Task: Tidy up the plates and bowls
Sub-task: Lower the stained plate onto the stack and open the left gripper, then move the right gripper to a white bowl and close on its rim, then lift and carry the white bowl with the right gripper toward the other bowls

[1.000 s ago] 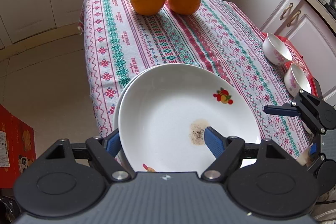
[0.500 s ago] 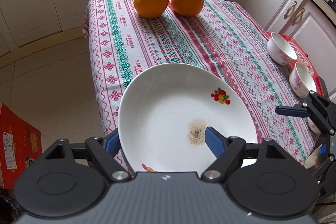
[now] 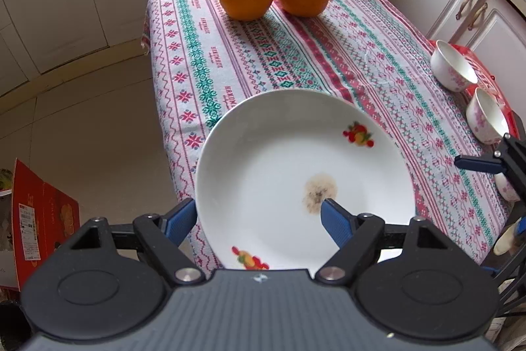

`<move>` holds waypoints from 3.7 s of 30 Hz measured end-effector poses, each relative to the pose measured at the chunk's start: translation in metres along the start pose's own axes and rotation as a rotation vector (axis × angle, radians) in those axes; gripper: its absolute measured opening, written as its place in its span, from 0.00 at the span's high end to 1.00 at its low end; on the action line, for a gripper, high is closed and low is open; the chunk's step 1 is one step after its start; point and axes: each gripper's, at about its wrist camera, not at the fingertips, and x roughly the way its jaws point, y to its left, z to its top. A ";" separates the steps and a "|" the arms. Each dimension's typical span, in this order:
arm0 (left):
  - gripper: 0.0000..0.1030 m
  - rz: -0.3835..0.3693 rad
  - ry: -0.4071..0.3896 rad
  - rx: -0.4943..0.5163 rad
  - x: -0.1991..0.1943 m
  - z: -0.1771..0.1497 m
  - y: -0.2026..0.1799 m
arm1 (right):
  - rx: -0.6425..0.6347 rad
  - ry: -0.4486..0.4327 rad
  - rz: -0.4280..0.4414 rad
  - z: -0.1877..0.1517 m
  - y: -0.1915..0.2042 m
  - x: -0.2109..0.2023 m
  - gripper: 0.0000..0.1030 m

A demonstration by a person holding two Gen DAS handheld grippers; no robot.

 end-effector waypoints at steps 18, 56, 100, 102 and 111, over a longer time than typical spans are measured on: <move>0.09 0.155 -0.313 0.221 -0.042 -0.020 -0.094 | 0.128 -0.053 -0.139 -0.023 -0.030 -0.061 0.00; 0.13 -0.325 -0.383 0.661 0.077 -0.067 -0.362 | 0.662 0.011 -0.324 -0.176 -0.167 -0.166 0.13; 0.25 -0.149 -0.374 0.467 0.032 -0.083 -0.255 | 0.422 0.038 -0.060 -0.084 -0.108 -0.083 0.22; 0.25 -0.143 -0.370 0.455 0.033 -0.083 -0.249 | 0.414 0.041 -0.052 -0.080 -0.106 -0.077 0.22; 0.25 -0.141 -0.358 0.430 0.034 -0.082 -0.235 | 0.420 0.064 -0.030 -0.075 -0.104 -0.060 0.22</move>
